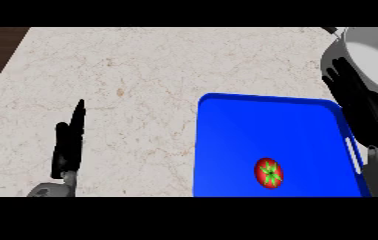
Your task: Pick the tomato from the tray and place it in the pot
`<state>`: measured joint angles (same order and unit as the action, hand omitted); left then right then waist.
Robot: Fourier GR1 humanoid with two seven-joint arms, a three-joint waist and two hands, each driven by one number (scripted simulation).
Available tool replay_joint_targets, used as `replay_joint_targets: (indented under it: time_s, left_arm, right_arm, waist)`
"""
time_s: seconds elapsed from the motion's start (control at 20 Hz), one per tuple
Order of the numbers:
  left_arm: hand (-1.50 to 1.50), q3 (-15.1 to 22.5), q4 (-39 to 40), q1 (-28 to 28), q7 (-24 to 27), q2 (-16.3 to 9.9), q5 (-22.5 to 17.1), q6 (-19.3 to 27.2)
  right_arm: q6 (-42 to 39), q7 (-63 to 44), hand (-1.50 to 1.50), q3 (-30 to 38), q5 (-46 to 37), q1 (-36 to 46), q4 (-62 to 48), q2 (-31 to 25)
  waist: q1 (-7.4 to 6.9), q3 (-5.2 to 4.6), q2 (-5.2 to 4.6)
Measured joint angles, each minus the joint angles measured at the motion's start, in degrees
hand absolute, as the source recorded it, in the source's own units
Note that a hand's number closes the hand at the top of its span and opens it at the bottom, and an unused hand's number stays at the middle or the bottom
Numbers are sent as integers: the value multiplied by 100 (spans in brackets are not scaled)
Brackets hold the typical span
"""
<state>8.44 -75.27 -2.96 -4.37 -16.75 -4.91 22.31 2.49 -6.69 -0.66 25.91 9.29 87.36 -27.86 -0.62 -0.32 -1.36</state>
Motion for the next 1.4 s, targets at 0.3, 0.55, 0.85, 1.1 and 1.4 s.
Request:
replay_joint_targets:
  time_s: [0.3, 0.55, 0.85, 1.1, 1.4]
  left_arm:
    - [0, -485, -1556, 2841, -786, -1239, 297, 242]
    - [0, -308, -2345, 1813, -453, -900, -125, -83]
    - [0, -321, -2631, 522, -464, -577, -678, -360]
    - [0, -452, -2331, -150, -540, -529, -848, -500]
    - [0, -513, -2119, -424, -566, -480, -908, -571]
  right_arm:
    - [-1264, 434, 150, -810, -62, 810, 179, 74]
    - [-2046, 1188, -150, -1289, -769, 1416, 435, -270]
    - [-3128, 3060, -150, -1435, -1216, 1710, -109, -354]
    - [-3687, 3885, -150, -1561, -1841, 2133, -595, -814]
    - [-3829, 3805, -150, -2356, -2865, 2509, -155, -1518]
  waist:
    - [-512, 294, 264]
    - [-269, 106, 209]
    - [-115, 73, 43]
    - [-57, 51, 58]
    - [-29, 36, 95]
